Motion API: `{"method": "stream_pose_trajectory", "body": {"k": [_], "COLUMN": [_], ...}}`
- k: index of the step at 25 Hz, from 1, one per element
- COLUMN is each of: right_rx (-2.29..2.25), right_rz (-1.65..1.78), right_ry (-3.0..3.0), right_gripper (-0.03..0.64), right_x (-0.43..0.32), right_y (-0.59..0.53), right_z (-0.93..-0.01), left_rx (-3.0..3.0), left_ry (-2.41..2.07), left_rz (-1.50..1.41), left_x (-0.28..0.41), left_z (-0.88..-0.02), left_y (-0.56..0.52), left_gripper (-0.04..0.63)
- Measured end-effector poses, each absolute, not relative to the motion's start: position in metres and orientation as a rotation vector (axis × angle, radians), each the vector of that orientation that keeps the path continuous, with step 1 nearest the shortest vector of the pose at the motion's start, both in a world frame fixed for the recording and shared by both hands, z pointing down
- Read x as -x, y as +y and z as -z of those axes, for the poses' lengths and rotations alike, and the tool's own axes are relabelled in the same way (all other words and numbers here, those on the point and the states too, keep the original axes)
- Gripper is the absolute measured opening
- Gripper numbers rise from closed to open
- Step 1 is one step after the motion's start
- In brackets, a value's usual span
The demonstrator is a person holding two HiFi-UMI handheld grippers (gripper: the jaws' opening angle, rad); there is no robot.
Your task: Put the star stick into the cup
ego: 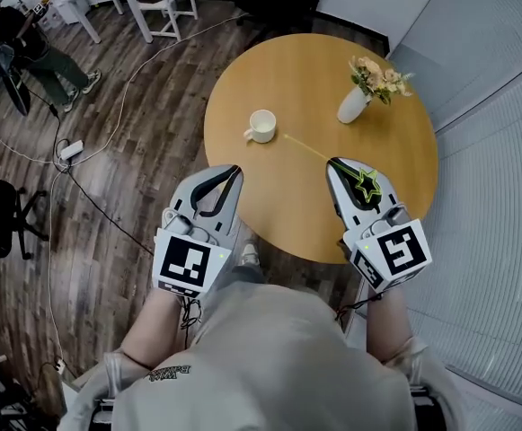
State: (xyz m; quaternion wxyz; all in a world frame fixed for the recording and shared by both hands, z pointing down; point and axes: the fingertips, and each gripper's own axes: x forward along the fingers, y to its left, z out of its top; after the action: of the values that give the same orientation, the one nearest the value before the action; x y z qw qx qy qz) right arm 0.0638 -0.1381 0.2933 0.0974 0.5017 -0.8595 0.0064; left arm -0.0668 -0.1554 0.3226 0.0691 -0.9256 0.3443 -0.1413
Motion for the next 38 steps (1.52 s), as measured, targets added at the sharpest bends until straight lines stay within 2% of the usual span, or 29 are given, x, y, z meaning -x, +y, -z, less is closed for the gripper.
{"method": "stream_pose_trajectory", "body": {"k": [12,38], "right_rx": [-1.495,-1.343], "right_rz": [-0.052,-0.154], "right_ry": [-2.514,-2.571], "right_gripper": [0.035,0.035], "right_x": [-0.055,-0.075], "right_y": [-0.186,-0.256], "right_z": [-0.304,-0.348], "left_rx": [2.823,2.806], "left_ry": [1.020,1.216], "left_rz": [0.440,0.501], "left_x": [0.075,0.047], "left_z": [-0.339,-0.360], "left_y": [-0.202,-0.263], "left_gripper": [0.023,0.023]}}
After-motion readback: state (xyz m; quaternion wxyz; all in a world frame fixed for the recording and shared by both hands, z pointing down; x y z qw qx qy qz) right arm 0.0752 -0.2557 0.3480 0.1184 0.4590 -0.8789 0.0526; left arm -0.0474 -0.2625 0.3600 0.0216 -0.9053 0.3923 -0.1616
